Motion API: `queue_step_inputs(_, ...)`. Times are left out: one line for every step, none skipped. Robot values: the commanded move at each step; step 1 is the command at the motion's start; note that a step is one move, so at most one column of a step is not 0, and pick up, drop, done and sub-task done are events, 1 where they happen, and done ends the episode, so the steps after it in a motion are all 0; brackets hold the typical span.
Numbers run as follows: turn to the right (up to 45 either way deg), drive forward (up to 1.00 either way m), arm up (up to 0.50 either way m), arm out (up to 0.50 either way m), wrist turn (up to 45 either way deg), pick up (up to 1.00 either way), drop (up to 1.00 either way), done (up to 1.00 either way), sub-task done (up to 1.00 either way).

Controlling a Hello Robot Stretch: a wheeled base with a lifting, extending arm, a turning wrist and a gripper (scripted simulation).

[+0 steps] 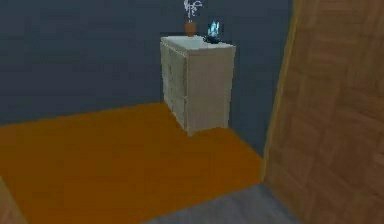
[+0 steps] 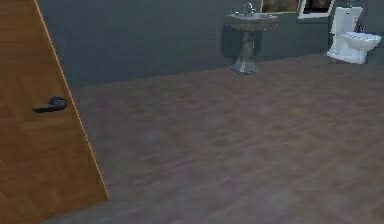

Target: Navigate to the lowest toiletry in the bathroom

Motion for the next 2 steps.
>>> queue_step_inputs(15.0, 0.0, 0.0, 0.0, 0.0, 0.0, 0.0, 0.0, 0.0)
queue_step_inputs(0.0, 0.1, 0.0, 0.0, 0.0, 0.0, 0.0, 0.0, 0.0)
